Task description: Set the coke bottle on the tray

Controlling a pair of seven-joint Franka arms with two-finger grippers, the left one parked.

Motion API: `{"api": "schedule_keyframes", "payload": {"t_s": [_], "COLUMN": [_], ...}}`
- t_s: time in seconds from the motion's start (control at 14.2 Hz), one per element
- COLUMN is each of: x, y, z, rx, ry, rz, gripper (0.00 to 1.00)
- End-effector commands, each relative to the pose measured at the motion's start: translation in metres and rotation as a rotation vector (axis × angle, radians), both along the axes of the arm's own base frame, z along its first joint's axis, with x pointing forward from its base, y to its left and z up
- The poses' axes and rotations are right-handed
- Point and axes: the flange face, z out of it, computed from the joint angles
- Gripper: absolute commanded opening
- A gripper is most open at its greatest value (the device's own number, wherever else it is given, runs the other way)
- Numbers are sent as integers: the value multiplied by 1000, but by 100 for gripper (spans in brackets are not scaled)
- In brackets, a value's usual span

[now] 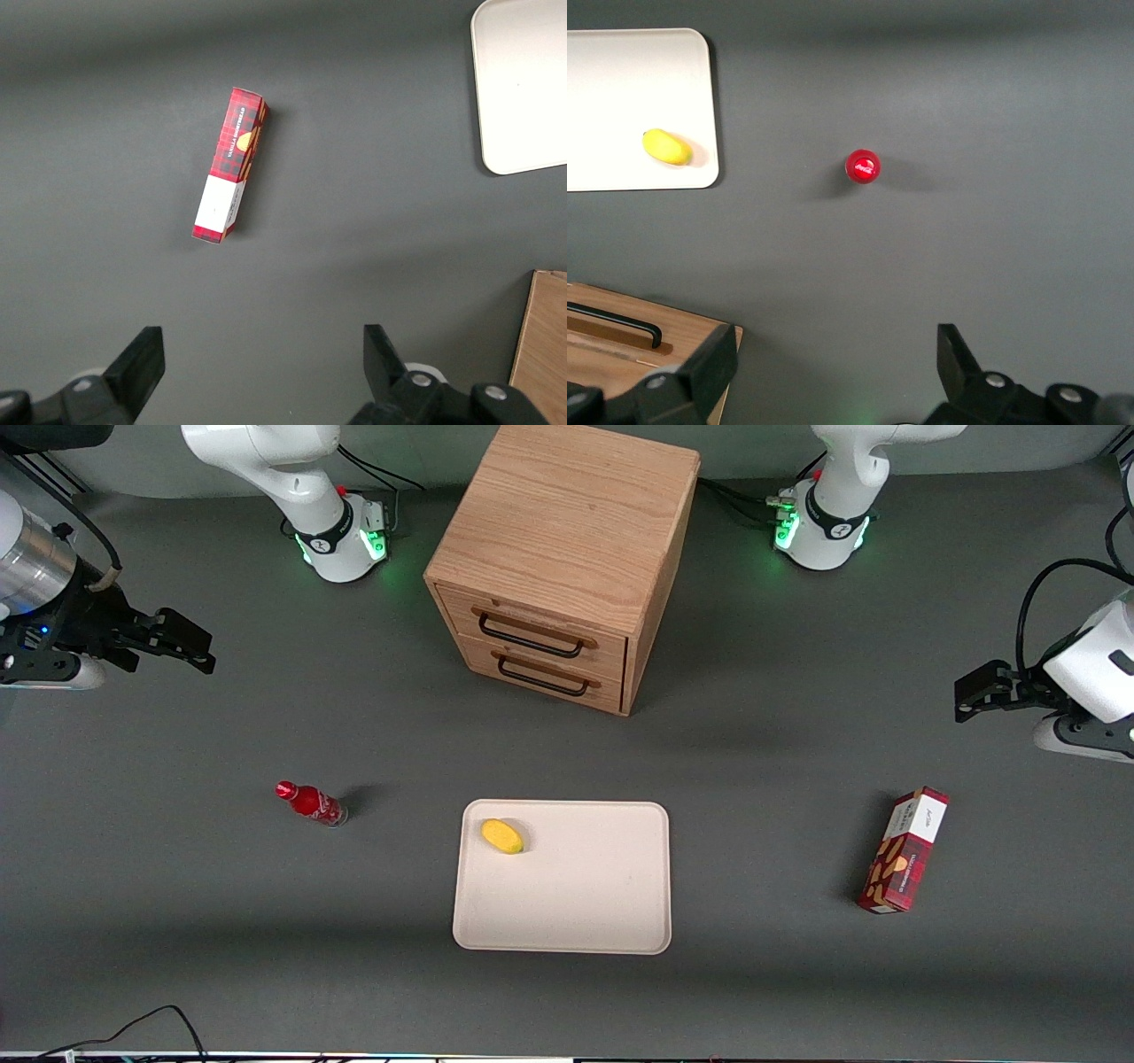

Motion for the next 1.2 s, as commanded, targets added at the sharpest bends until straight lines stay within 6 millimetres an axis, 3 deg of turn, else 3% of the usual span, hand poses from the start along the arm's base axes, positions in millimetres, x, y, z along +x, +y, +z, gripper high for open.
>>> {"api": "schedule_keyframes", "payload": {"t_s": [0.0,0.49,0.56,0.84,1.12], "x": [-4,8,19,28,35], "y": [10,13,19,11,11], "z": [5,11,-2,-28,-100], "rx": [26,25,19,12,-20], "ry": [-4,24,38,59,38], "rz": [-27,-62,-55,-58,-4], "gripper": [100,100,100,100,100]}}
